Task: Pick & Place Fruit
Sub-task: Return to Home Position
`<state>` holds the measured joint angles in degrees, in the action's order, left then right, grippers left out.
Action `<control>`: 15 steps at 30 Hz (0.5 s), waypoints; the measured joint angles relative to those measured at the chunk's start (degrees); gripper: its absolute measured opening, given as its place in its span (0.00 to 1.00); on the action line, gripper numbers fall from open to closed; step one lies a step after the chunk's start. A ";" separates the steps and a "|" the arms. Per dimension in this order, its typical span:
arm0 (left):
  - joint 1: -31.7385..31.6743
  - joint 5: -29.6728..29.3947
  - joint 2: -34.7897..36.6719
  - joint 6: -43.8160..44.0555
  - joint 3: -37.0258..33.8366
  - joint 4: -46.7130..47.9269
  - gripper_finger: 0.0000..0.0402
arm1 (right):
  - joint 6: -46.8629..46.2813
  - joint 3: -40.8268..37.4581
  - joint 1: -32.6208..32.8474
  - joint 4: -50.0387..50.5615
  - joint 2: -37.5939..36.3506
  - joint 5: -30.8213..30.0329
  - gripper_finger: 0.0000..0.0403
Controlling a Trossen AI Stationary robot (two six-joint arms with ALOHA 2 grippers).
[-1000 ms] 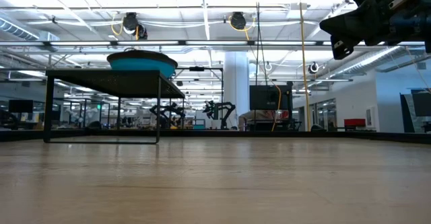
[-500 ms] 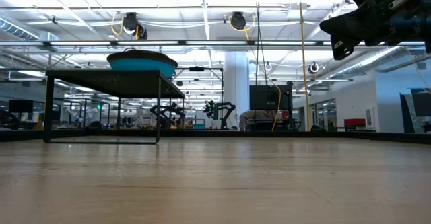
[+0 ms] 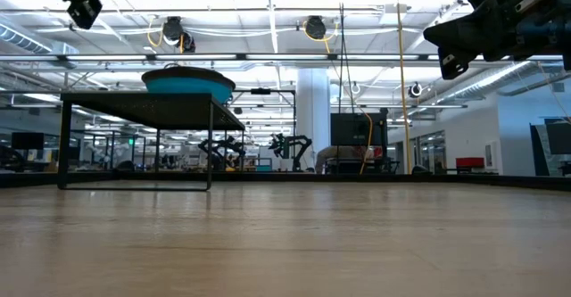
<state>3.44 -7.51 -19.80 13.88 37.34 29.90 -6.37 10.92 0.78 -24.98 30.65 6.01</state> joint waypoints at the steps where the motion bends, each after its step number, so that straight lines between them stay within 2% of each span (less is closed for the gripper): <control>1: 0.04 0.00 1.61 0.00 -1.12 -0.01 0.01 | 0.00 0.00 0.00 -0.01 0.02 0.01 0.00; 8: 0.07 -0.92 11.41 -2.07 -6.53 -0.60 0.02 | 0.01 0.00 0.00 0.33 0.02 -0.01 0.00; 15: 0.04 -1.57 14.74 -5.92 -15.48 -8.74 0.02 | 0.02 0.00 0.00 1.47 0.02 -0.18 0.00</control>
<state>3.49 -9.08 -5.06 7.96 21.86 21.16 -6.35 10.92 0.78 -23.51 30.68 5.83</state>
